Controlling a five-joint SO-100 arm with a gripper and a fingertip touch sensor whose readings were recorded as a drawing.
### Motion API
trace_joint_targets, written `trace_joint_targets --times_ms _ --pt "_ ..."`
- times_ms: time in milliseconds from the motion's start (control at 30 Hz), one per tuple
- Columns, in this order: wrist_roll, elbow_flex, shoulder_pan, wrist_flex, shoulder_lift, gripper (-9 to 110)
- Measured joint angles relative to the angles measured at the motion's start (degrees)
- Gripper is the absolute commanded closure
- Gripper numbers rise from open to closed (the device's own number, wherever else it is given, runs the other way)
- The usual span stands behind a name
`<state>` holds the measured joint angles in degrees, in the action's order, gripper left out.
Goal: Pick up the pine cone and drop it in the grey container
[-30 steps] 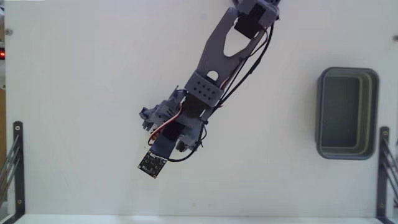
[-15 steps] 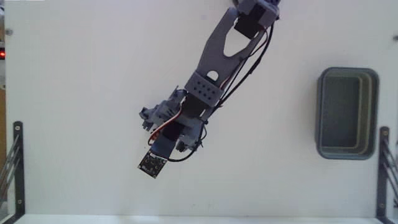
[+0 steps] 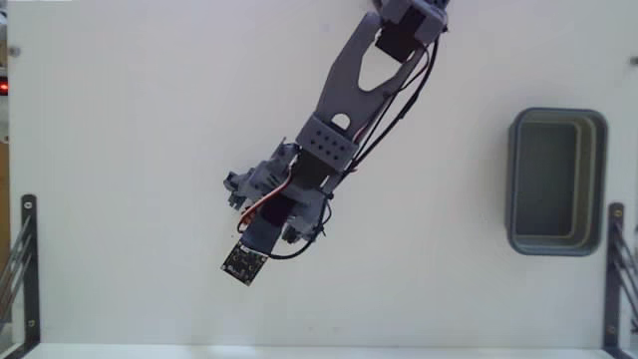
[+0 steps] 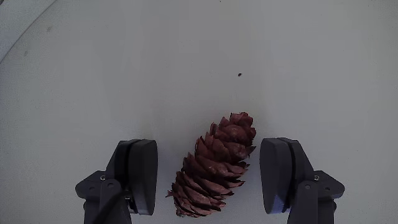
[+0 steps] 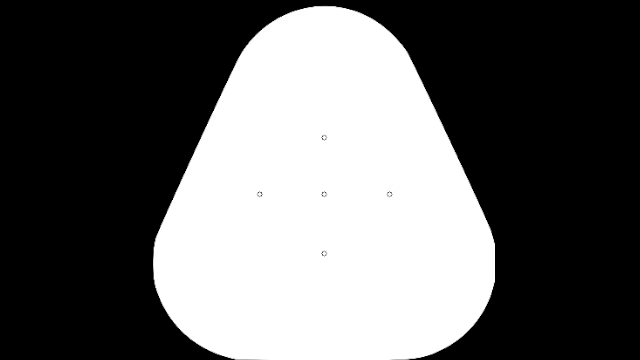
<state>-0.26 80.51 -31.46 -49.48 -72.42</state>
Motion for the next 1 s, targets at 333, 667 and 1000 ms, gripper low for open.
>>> trace_joint_targets --times_ms 333,667,1000 --pt "0.0 0.0 0.0 0.0 0.0 3" --pt "0.0 0.0 0.0 0.0 0.0 6" --pt "0.0 0.0 0.0 0.0 0.0 9"
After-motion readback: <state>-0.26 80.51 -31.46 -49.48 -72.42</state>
